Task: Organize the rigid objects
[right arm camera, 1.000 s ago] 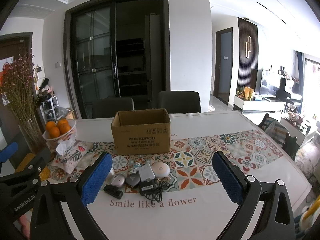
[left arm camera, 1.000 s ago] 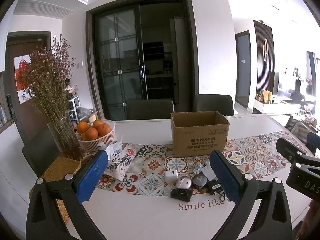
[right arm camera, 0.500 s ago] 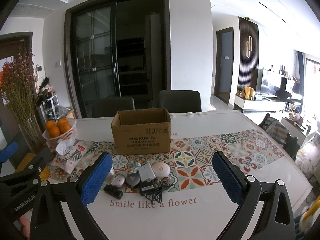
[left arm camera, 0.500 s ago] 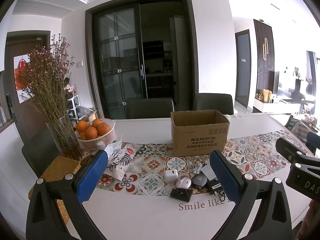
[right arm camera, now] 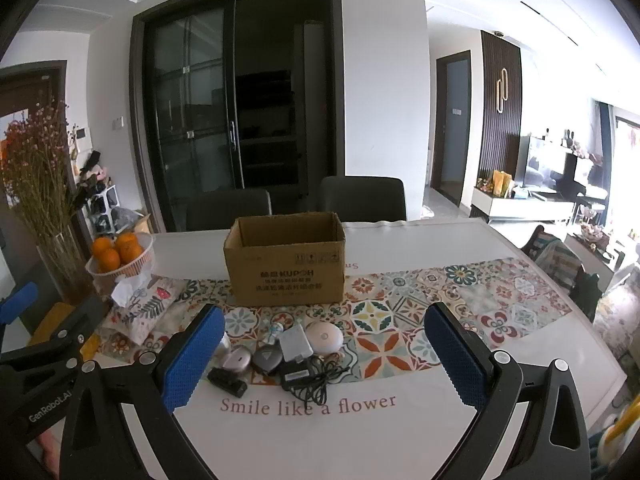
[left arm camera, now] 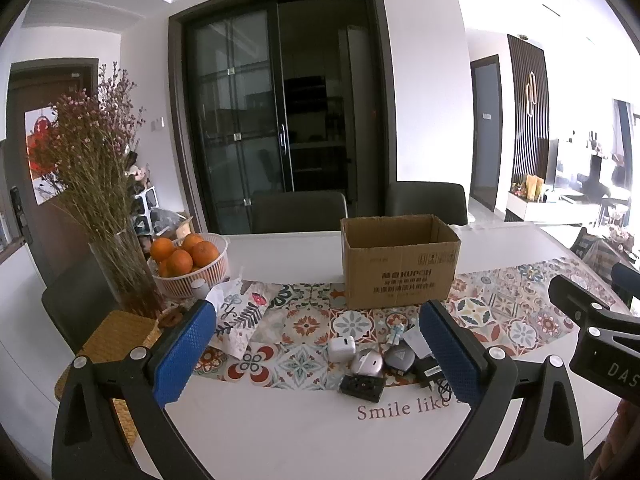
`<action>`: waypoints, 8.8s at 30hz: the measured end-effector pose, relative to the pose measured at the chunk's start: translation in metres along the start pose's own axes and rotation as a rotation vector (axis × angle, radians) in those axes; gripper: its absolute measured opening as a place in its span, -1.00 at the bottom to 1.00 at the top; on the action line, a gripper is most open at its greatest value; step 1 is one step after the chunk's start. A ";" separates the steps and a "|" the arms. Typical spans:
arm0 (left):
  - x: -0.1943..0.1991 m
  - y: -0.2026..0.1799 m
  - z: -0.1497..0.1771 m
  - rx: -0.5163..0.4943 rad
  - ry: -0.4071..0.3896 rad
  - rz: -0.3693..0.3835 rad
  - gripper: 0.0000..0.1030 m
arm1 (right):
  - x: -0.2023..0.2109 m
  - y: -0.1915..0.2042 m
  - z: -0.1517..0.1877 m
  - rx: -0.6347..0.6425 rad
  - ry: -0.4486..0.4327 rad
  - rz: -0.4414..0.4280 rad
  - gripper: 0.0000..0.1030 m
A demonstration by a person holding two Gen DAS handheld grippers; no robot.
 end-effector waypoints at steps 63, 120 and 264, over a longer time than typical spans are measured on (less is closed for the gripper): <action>-0.253 -0.056 0.139 -0.311 0.535 0.249 0.84 | -0.257 0.065 0.114 0.343 0.522 -0.064 0.69; -0.161 -0.053 0.036 -0.112 0.274 0.207 0.41 | -0.168 0.036 0.044 0.216 0.309 -0.068 0.10; -0.270 -0.066 -0.124 -0.121 0.389 0.022 1.00 | -0.294 0.009 -0.140 0.160 0.300 -0.069 0.39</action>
Point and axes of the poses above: each gripper's, at about its wrist camera, not at the fingertips, and x roughly against the way its jaws point, y to its left, z to its underside, the point moved 4 cm from there along -x, roughly the way its jaws point, and after that the axes turned 6 degrees about y, right-handed, at the moved point
